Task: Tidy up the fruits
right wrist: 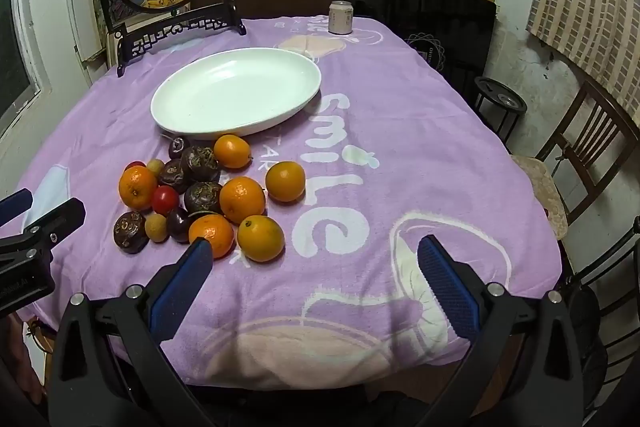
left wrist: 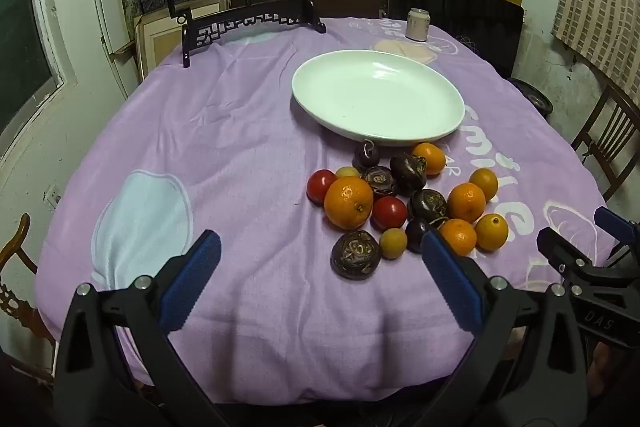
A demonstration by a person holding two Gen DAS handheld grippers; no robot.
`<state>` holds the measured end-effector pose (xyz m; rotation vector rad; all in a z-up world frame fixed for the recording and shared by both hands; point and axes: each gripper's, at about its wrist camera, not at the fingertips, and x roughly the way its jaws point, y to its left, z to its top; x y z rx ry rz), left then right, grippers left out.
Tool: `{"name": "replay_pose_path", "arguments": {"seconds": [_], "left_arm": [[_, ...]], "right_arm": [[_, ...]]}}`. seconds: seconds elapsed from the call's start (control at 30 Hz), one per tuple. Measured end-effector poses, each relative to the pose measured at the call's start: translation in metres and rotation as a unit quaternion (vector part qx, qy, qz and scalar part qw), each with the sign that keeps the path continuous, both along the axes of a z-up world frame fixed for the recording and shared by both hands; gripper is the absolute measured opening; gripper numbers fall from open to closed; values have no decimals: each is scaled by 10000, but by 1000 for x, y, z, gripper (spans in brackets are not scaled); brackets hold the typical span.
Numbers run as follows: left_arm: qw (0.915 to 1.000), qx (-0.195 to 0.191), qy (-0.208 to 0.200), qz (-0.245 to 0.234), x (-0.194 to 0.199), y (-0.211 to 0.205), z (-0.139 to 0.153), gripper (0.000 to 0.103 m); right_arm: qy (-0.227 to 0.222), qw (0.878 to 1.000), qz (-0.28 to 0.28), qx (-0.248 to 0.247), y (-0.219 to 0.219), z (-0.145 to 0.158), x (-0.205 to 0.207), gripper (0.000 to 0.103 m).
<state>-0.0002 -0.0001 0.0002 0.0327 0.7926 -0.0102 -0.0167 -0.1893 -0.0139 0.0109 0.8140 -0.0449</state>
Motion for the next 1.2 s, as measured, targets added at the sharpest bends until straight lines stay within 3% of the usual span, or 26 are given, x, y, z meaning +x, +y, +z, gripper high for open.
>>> {"name": "replay_pose_path", "arguments": {"seconds": [1.2], "left_arm": [[10000, -57, -15, 5, 1, 2, 3, 101]], "right_arm": [[24, 10000, 29, 78, 3, -2, -1, 102]]}}
